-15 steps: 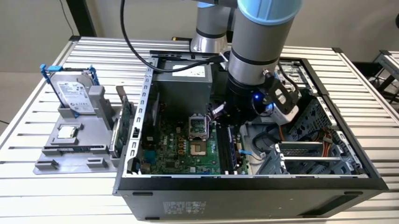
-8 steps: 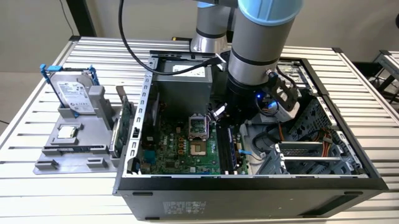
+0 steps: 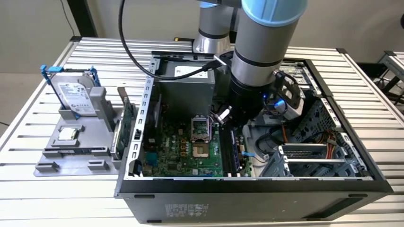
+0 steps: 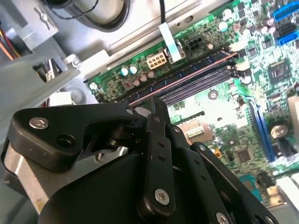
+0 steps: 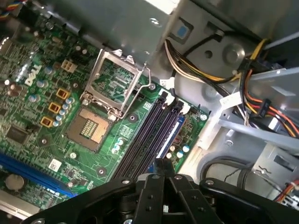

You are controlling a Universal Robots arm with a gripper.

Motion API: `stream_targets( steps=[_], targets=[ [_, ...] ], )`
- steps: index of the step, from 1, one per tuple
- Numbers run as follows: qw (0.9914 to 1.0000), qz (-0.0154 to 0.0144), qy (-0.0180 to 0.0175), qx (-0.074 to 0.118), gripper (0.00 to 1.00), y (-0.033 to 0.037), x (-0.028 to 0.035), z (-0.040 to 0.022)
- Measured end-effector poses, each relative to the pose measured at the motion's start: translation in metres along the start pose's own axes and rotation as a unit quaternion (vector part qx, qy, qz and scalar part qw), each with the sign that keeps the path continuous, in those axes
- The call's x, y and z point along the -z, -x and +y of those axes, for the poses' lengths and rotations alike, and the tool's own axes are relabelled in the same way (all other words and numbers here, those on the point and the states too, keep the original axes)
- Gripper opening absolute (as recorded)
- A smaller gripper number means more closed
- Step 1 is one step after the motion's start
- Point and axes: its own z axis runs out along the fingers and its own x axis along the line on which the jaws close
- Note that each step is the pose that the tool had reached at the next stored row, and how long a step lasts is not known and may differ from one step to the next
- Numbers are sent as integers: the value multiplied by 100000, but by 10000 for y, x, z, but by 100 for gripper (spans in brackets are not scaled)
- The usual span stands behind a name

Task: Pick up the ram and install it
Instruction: 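Press down the ram until it locks into place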

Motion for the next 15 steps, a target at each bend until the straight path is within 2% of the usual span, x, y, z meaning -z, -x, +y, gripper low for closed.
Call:
stream_targets(
  steps=[4,8,11,15],
  targets=[
    [99953,31,203,3054,0,0,0,0],
    [99803,59,418,6263,0,0,0,0],
    [99616,91,573,8737,0,0,0,0],
    [99292,136,760,11856,0,0,0,0]
  ],
)
